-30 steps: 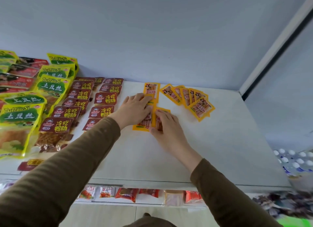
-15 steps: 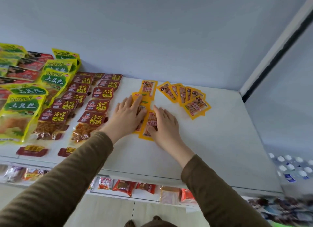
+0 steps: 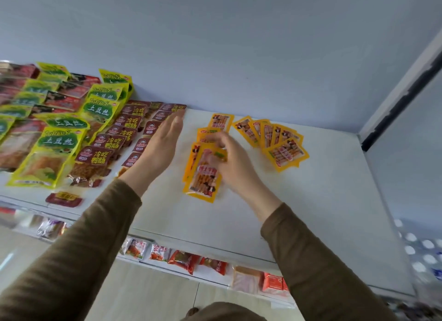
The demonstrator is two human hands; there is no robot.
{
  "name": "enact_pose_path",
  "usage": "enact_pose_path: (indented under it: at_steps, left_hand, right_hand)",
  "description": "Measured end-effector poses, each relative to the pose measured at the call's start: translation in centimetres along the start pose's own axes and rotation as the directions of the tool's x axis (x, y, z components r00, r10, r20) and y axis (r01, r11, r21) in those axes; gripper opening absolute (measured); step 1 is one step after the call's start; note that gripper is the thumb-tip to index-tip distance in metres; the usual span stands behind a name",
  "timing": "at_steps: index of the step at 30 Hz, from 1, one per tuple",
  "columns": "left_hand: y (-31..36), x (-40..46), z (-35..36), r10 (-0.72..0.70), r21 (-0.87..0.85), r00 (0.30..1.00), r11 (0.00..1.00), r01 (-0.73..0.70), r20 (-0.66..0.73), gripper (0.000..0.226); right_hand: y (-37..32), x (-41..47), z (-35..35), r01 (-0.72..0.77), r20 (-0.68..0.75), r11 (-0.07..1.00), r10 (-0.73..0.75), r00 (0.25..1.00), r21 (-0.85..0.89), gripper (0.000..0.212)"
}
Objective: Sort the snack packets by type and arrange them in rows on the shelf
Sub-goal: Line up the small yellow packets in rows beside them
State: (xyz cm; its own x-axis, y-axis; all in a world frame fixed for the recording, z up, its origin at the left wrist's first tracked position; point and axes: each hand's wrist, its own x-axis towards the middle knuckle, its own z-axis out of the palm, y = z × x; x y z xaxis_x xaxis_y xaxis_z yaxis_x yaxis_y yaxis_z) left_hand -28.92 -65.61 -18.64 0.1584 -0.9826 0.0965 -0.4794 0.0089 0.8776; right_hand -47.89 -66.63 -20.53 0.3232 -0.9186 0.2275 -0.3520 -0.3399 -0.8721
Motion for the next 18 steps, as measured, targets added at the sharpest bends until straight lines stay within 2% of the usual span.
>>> enact_pose_path:
  at_steps: [3, 5, 6, 8, 10, 12, 15, 18]
  left_hand:
    - [-0.5, -2.5, 0.6, 0.015, 0.09, 0.997, 0.996, -0.021, 0.07, 0.058]
    - [-1.4, -4.2, 1.9, 0.004, 0.251, 0.99, 0.967, -0.039, 0.139, 0.061]
    - [-1.7, -4.9, 2.5, 0.002, 0.333, 0.986, 0.941, -0.057, 0.164, 0.064]
    - [-2.3, -5.3, 3.7, 0.02, 0.487, 0.978, 0.865, -0.121, 0.208, 0.069]
    - [-2.4, -4.7, 4.7, 0.037, 0.603, 0.974, 0.78, -0.169, 0.225, 0.071]
    - [-2.3, -3.8, 5.4, 0.057, 0.674, 0.973, 0.712, -0.196, 0.223, 0.072]
    - [-2.6, -2.9, 6.1, 0.073, 0.737, 0.963, 0.629, -0.246, 0.26, 0.068]
    - [-2.9, -2.8, 5.9, 0.084, 0.721, 0.956, 0.639, -0.267, 0.28, 0.063]
  right_hand:
    - [0.3, 0.4, 2.7, 0.068, 0.086, 0.976, -0.051, 0.995, -0.209, 0.038]
    - [1.2, 0.7, 2.6, 0.096, 0.02, 0.954, -0.094, 0.995, -0.285, 0.038]
    - [1.8, 1.1, 2.2, 0.076, -0.039, 0.963, -0.089, 0.995, -0.257, 0.037]
    - [2.5, 2.4, 1.0, -0.061, -0.143, 0.992, 0.045, 0.989, -0.112, 0.035]
    - [2.6, 4.5, 0.2, -0.249, -0.129, 0.967, 0.254, 0.958, 0.06, 0.039]
    - [2.3, 7.0, 0.2, -0.321, -0.103, 0.943, 0.329, 0.939, 0.086, 0.041]
    - [2.0, 10.8, 0.4, -0.21, -0.112, 0.944, 0.187, 0.976, -0.253, 0.044]
    - [3.0, 14.0, 0.3, -0.169, -0.039, 0.738, 0.191, 0.981, -0.654, 0.041]
